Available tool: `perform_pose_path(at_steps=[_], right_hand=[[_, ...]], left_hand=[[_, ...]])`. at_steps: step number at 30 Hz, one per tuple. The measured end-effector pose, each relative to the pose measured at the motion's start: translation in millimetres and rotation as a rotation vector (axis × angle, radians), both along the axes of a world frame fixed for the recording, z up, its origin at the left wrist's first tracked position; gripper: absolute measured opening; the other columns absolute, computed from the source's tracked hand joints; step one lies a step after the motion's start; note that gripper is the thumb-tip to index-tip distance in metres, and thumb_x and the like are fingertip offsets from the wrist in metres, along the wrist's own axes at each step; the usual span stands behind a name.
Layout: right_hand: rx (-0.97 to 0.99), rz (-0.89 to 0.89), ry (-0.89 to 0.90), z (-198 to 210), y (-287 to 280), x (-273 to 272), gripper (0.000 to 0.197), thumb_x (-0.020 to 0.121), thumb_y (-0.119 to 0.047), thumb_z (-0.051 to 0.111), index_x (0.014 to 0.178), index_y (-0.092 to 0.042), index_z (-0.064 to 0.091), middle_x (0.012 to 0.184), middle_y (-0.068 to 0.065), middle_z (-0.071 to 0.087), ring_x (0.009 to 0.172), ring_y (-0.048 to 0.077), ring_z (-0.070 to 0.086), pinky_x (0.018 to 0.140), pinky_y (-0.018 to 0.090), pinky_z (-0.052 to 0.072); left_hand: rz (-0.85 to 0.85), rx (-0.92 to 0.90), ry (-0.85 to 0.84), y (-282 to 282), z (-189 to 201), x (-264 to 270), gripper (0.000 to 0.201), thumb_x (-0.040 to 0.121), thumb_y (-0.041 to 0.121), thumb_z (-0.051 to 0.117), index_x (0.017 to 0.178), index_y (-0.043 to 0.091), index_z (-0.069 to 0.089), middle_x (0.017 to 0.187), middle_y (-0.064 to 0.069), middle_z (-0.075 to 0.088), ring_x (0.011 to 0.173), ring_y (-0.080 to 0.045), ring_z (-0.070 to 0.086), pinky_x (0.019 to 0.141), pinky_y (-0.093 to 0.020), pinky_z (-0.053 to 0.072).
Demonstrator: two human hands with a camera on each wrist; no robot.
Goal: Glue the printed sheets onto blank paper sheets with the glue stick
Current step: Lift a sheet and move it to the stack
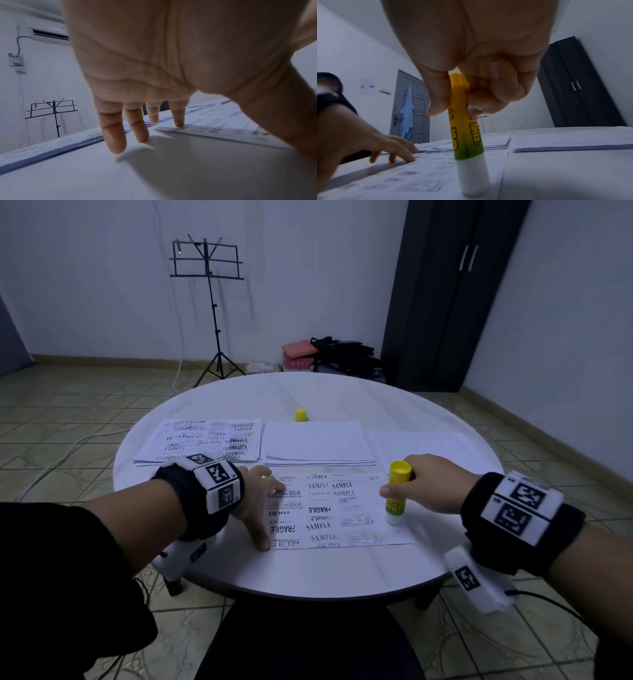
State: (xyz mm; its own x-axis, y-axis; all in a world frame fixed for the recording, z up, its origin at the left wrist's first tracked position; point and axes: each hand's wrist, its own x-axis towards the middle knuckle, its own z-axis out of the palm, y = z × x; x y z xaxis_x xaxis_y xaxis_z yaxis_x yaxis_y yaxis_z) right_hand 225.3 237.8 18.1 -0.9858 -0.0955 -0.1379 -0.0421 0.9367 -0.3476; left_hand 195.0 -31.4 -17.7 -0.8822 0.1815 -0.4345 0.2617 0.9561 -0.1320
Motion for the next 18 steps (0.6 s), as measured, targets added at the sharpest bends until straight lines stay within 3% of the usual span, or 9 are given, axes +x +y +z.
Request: perform_pose_path(at_steps=[3, 6, 8, 9, 12, 14, 18], right_hand=[[-0.029, 0.012, -0.055, 5.4, 3.6, 14.7, 0.033, 0.082, -0.043, 0.067, 0.076, -0.015, 0.051, 0.078, -0.001, 0.055, 0.068, 0.015, 0.050, 0.064, 0.026, 0.039], [-0.186, -0.007, -0.062, 9.4, 6.8, 19.6, 0.023, 0.076, -0.028, 0.075, 0.080, -0.011, 0.060, 0.070, 0.001, 0.061, 0.058, 0.015, 0.058, 0.051, 0.020, 0.041], [-0.305, -0.072, -0.029, 7.7, 9.7, 14.3, 0.021, 0.075, -0.018, 0.074, 0.088, -0.013, 0.059, 0.072, 0.002, 0.066, 0.060, 0.015, 0.061, 0.047, 0.020, 0.039], [-0.357, -0.106, -0.007, 5.3, 11.1, 9.4, 0.024, 0.076, -0.015, 0.072, 0.094, -0.015, 0.057, 0.077, 0.004, 0.068, 0.065, 0.018, 0.060, 0.051, 0.023, 0.040], [-0.444, -0.195, 0.060, -4.3, 12.3, -8.9, 0.029, 0.084, -0.015, 0.063, 0.113, -0.017, 0.056, 0.086, 0.003, 0.058, 0.071, 0.018, 0.050, 0.064, 0.027, 0.036], [-0.469, -0.241, 0.081, -8.8, 11.8, -18.6, 0.027, 0.089, -0.016, 0.057, 0.114, -0.009, 0.059, 0.078, 0.001, 0.049, 0.063, 0.014, 0.041, 0.059, 0.025, 0.028], [-0.618, -0.399, 0.066, -17.0, 10.7, -30.3, 0.039, 0.091, -0.014, 0.060, 0.129, -0.016, 0.052, 0.101, 0.004, 0.054, 0.068, 0.013, 0.048, 0.053, 0.024, 0.031]], left_hand=[[0.002, -0.002, 0.016, -0.7, -1.3, 0.3, 0.115, 0.053, 0.062, 0.082, 0.147, 0.039, 0.020, 0.155, 0.005, 0.009, 0.142, -0.027, 0.020, 0.114, -0.049, 0.024], [0.008, 0.011, 0.037, -3.1, -4.2, 2.0, 0.114, 0.052, 0.063, 0.081, 0.146, 0.043, 0.018, 0.154, 0.006, 0.012, 0.141, -0.027, 0.021, 0.113, -0.049, 0.025], [0.007, 0.036, 0.056, -4.7, -5.1, 3.6, 0.116, 0.053, 0.062, 0.081, 0.146, 0.044, 0.015, 0.153, 0.006, 0.015, 0.139, -0.026, 0.023, 0.112, -0.047, 0.027], [0.004, 0.052, 0.062, -5.2, -4.8, 4.8, 0.119, 0.053, 0.061, 0.081, 0.148, 0.043, 0.012, 0.153, 0.005, 0.015, 0.139, -0.026, 0.024, 0.112, -0.046, 0.027], [0.007, 0.094, 0.064, -5.6, -3.3, 8.4, 0.129, 0.056, 0.058, 0.083, 0.151, 0.034, -0.001, 0.155, 0.001, 0.012, 0.141, -0.026, 0.022, 0.114, -0.041, 0.025], [0.013, 0.115, 0.066, -5.4, -2.7, 10.6, 0.131, 0.057, 0.056, 0.083, 0.152, 0.030, -0.004, 0.156, 0.000, 0.010, 0.142, -0.025, 0.023, 0.114, -0.039, 0.025], [0.027, 0.140, 0.059, -4.5, -1.2, 14.6, 0.128, 0.060, 0.053, 0.083, 0.152, 0.026, -0.002, 0.154, 0.000, 0.011, 0.139, -0.023, 0.030, 0.111, -0.034, 0.029]])
